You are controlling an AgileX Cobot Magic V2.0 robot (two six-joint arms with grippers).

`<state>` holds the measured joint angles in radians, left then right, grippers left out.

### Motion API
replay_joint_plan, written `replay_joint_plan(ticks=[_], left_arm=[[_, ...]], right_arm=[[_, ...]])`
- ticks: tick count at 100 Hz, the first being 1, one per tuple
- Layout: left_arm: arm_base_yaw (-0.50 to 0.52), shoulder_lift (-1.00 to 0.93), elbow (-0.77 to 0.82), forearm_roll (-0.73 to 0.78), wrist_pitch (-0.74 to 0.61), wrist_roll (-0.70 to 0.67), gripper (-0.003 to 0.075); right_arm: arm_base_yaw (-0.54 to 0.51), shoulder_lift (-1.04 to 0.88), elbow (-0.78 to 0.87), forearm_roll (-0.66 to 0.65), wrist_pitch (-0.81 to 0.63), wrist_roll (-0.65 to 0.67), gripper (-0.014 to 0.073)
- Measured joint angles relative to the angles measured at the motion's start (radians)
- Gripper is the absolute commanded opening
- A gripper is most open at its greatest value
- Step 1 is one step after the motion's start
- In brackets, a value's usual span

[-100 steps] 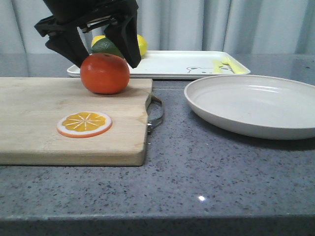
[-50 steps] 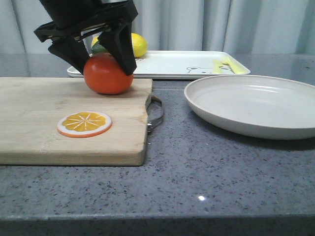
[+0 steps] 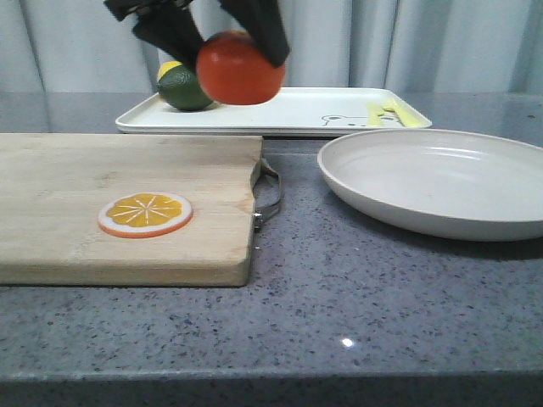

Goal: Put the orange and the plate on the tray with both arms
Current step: 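Lift the orange with the left gripper and lower it onto the plate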

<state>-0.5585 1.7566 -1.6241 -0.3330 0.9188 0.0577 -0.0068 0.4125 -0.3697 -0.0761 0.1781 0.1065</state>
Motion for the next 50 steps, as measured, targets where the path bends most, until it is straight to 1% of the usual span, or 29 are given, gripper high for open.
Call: replay_joint_plan(ticks=[28,50], left_arm=[[-0.136,0.009,-0.018,-0.01,-0.084,0.0,0.0342],[-0.205,0.1,-0.038,-0.02,-0.103,0.0,0.0342]], right_arm=[[0.0,0.0,0.0,0.0,0.0,0.0,-0.0056],[0.0,0.0,0.0,0.0,0.0,0.0,-0.0056]])
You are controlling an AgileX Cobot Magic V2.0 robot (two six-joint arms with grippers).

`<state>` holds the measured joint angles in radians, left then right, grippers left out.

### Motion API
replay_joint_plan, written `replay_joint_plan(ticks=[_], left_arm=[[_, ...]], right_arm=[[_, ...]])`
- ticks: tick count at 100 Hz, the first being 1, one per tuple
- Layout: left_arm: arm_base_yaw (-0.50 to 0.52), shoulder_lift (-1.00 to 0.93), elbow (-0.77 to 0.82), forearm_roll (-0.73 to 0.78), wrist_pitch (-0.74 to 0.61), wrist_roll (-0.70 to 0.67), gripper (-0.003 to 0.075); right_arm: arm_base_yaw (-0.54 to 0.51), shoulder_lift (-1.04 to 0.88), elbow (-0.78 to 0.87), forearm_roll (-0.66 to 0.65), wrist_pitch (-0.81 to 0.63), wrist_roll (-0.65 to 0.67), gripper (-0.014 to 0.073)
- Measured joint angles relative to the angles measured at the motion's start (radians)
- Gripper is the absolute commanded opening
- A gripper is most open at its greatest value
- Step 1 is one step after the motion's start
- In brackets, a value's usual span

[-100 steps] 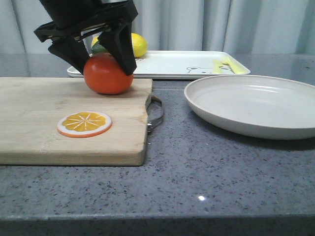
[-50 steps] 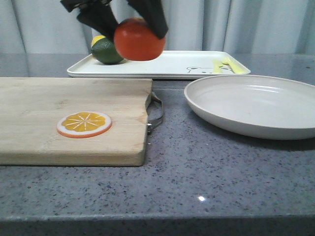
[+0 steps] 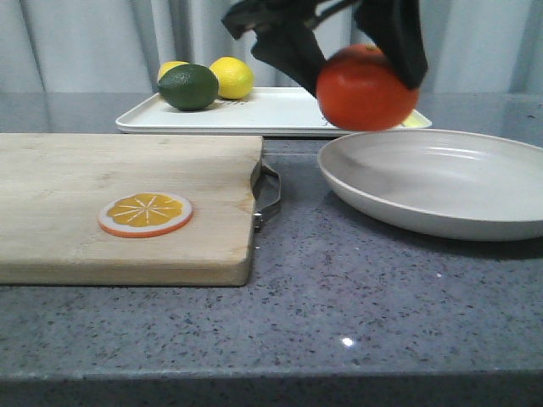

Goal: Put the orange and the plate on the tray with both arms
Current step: 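Lift the orange with the left gripper and lower it onto the plate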

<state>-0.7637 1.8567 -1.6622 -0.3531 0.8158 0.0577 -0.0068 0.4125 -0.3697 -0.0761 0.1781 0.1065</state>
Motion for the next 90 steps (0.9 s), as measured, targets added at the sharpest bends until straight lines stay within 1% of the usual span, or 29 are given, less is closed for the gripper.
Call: replay_joint_plan(ticks=[18,41,48,65,90], left_arm=[[-0.036,0.082,-0.073,-0.002,0.0,0.0,0.0343],[-0.049,0.157,-0.146,-0.004,0.0,0.0,0.035],[-0.05,0.172,-0.148,-0.009,0.003,0.0,0.0379],[-0.05,0.176,-0.148,-0.013,0.007,0.05,0.0501],[-0.05,0.176,-0.148,-0.017,0.018,0.069,0.0564]], right_arm=[[0.0,0.0,0.0,0.0,0.016,0.0,-0.0056],[0.0,0.0,0.0,0.0,0.02,0.0,-0.0056],[0.0,0.0,0.0,0.0,0.02,0.0,-0.0056],[0.0,0.0,0.0,0.0,0.02,0.0,-0.0056],[0.0,0.0,0.0,0.0,0.022,0.0,-0.0056]])
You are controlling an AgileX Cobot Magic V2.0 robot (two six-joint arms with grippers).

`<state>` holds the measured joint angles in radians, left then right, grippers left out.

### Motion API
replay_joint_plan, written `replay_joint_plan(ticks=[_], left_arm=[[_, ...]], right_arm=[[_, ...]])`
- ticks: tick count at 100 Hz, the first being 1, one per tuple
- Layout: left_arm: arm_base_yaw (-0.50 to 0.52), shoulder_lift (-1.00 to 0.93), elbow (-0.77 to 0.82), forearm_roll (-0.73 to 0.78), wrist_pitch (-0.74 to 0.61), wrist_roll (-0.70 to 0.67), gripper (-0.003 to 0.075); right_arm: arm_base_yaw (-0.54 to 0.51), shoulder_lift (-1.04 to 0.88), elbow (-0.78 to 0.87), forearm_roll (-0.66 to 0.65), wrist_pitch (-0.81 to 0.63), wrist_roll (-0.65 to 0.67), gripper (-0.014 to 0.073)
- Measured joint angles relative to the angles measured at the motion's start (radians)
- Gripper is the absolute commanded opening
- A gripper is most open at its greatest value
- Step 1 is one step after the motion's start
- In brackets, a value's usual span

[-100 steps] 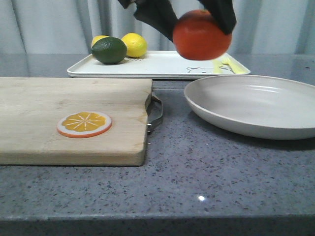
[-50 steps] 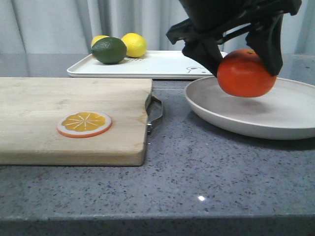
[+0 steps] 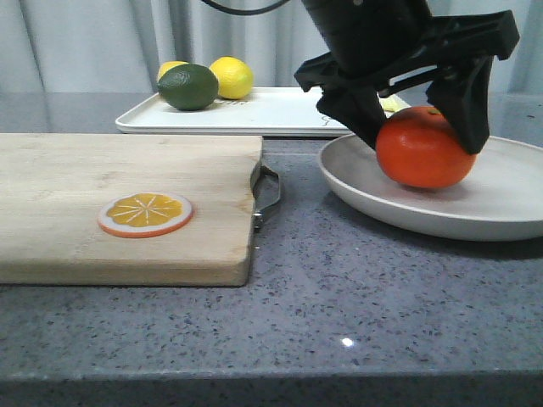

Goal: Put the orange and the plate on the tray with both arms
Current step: 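Lift the orange with the left gripper and lower it onto the plate, then open the left gripper and raise it away from the orange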

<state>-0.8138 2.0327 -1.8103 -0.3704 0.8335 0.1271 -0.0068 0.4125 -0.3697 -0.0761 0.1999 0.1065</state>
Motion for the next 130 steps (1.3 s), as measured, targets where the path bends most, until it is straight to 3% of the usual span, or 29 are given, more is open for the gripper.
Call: replay_joint_plan(ticks=[19,58,70,87,96,113,130], left_arm=[[0.0,0.0,0.0,-0.002,0.009,0.002,0.0611],[0.012,0.0,-0.133,-0.002,0.102,0.002,0.0592],[0.028,-0.002,-0.168,-0.002,0.166,0.002,0.0477],[0.037,-0.006,-0.172,0.0,0.208,0.002,0.0127],[0.037,-0.012,-0.172,0.0,0.211,0.002,-0.002],[0.037,-0.052,-0.165,0.0,0.211,0.009,-0.002],[0.037,-0.135,-0.06,0.0,0.161,0.03,-0.002]], right_arm=[[0.0,0.0,0.0,0.0,0.002,0.0,-0.0056],[0.0,0.0,0.0,0.0,0.021,0.0,-0.0056],[0.0,0.0,0.0,0.0,0.029,0.0,-0.0056],[0.0,0.0,0.0,0.0,0.031,0.0,-0.0056],[0.0,0.0,0.0,0.0,0.033,0.0,-0.0056],[0.0,0.0,0.0,0.0,0.046,0.0,-0.0056],[0.0,0.0,0.0,0.0,0.058,0.0,-0.0056]])
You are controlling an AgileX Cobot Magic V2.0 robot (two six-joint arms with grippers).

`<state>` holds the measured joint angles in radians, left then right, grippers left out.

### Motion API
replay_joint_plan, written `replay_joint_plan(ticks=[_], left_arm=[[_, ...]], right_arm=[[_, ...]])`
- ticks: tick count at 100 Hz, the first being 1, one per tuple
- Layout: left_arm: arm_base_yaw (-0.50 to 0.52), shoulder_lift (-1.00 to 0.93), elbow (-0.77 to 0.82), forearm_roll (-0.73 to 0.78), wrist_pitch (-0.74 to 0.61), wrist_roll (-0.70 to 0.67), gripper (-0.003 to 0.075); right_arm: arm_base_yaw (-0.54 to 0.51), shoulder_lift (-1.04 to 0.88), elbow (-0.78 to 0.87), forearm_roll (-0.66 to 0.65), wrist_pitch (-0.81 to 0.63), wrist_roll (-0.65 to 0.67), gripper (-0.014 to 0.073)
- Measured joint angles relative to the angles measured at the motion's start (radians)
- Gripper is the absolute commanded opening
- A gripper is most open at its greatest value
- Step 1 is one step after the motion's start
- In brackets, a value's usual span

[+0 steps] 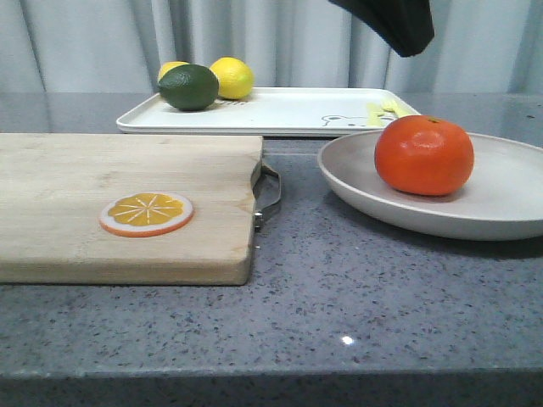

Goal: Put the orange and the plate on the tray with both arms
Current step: 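Open the left gripper and raise it away from the orange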

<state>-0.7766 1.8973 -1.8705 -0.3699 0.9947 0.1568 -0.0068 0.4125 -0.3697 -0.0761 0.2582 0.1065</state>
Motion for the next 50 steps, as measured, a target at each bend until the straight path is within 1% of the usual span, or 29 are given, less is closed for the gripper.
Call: replay_joint_plan(ticks=[17,50], left_arm=[[0.0,-0.145,0.197,0.001,-0.112,0.004,-0.002],[0.0,-0.522,0.622,0.024,-0.344,0.006,-0.002]], right_arm=[[0.0,0.0,0.0,0.0,0.005,0.0,-0.0056],[0.0,0.0,-0.009,0.0,0.059,0.0,-0.0056]])
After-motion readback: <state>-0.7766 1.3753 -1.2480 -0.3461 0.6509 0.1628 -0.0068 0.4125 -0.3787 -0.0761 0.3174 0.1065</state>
